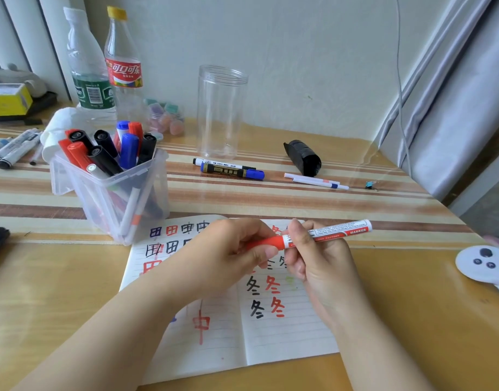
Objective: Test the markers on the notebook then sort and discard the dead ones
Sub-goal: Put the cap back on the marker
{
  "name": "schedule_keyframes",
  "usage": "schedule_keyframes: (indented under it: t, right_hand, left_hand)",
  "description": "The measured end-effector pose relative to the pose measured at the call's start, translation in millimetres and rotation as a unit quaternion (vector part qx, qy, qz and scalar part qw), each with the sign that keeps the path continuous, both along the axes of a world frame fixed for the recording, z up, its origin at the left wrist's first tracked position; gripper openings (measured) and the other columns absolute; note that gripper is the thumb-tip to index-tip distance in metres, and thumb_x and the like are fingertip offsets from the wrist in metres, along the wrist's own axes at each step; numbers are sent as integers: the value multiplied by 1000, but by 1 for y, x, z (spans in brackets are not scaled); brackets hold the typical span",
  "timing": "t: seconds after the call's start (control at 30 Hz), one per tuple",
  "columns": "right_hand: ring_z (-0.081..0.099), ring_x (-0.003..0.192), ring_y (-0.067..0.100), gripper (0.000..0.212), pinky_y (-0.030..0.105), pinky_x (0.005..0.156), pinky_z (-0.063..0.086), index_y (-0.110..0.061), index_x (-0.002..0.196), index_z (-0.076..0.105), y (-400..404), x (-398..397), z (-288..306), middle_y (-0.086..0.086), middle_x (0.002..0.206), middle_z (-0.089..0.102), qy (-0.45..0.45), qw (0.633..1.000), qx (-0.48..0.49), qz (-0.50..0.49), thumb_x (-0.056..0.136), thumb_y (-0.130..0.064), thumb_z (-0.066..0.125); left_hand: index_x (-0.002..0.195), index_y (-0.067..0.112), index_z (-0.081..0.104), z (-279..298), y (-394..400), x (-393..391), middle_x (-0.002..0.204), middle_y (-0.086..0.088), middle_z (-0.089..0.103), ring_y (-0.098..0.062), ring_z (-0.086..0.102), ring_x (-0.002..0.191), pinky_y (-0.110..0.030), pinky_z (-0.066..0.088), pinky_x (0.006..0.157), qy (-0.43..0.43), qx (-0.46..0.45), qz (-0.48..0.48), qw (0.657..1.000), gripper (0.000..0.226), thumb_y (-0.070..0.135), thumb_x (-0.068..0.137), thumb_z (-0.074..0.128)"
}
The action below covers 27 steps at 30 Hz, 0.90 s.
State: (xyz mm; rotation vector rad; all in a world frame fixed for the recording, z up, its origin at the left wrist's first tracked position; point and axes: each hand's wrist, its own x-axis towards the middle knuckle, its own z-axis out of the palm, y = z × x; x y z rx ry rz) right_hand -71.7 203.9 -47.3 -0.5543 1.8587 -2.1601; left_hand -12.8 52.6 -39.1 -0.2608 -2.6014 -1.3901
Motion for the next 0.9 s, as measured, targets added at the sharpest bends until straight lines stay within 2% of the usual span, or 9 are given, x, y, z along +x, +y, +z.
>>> schedule_keyframes:
  t: [0.1, 0.23, 0.37, 0.47, 0.57, 0.63, 0.7, 0.77, 0.9]
  right_hand:
    - [38, 42, 6, 35, 15, 44, 32, -23, 50, 55, -3, 2, -3, -5, 44, 43, -3, 1000, -4, -7, 78, -32, 74]
    - [37, 43, 6, 29, 15, 44, 33, -24, 52, 53, -3, 4, -4, -4, 45, 41, -5, 1000, -14, 3, 67, -43, 68]
    - [35, 43, 5, 39, 16, 45, 32, -23, 47, 55, -10, 4, -4, -7, 45, 40, -36, 999, 5, -13, 77, -41, 71]
    - [40, 46, 5, 30, 17, 46, 34, -18, 51, 61, -17, 5, -1, -4, 49, 46, -87, 996, -11, -1, 70, -41, 62]
    - [42, 46, 9, 37, 23, 50, 33, -15, 54, 65, -19, 3, 11, 3, 55, 52, -124, 992, 18, 24, 72, -47, 57]
    - [41, 44, 11, 40, 23, 46, 30, -14, 65, 64, -21, 2, 22, 6, 55, 54, -151, 986, 41, 49, 73, -52, 53]
    - [39, 43, 13, 51, 21, 43, 30, -8, 78, 63, -24, 2, 33, 8, 55, 56, -164, 979, 68, 104, 76, -56, 46]
    - [39, 46, 15, 54, 23, 45, 29, -6, 79, 63, -29, 5, 41, 8, 56, 56, -144, 972, 103, 155, 78, -56, 42]
    - [41, 47, 14, 54, 24, 48, 31, -6, 81, 63, -43, 13, 48, 6, 55, 57, -104, 967, 116, 199, 75, -55, 42]
  left_hand:
    - [83, 34, 56, 1, 3, 1, 64, 14, 60, -1, 56, 60, -12, 42, 57, 29, -25, 2, 999, 11, 23, 88, 58]
    - [87, 25, 61, 0, 8, 2, 67, 8, 63, -9, 59, 62, -22, 47, 59, 68, -39, 13, 997, 5, 30, 87, 58]
    - [88, 19, 62, -6, 9, -4, 68, 4, 64, -12, 58, 63, -34, 47, 64, 49, -10, 48, 998, 12, 30, 86, 56]
    - [92, 24, 57, -6, 7, -5, 70, 5, 63, -8, 56, 62, -29, 47, 62, 70, -17, 96, 993, 10, 31, 86, 56]
    - [96, 25, 50, 10, 2, -2, 79, 6, 64, -6, 60, 71, -26, 49, 68, 94, -20, 135, 986, 18, 24, 84, 63]
    - [89, 20, 55, 29, -2, 1, 76, 9, 64, -4, 58, 70, -24, 48, 67, 140, -58, 161, 975, 15, 22, 81, 66]
    - [85, 18, 58, 50, -11, 9, 69, 13, 61, 1, 54, 65, -13, 42, 61, 179, -74, 196, 961, 12, 21, 79, 69]
    - [83, 17, 60, 68, -26, 24, 67, 12, 59, 2, 51, 62, -10, 39, 58, 220, -79, 253, 939, 12, 21, 78, 71]
    - [83, 18, 62, 96, -71, 61, 70, 6, 63, -8, 58, 64, -21, 46, 65, 268, -40, 375, 887, 10, 25, 78, 68]
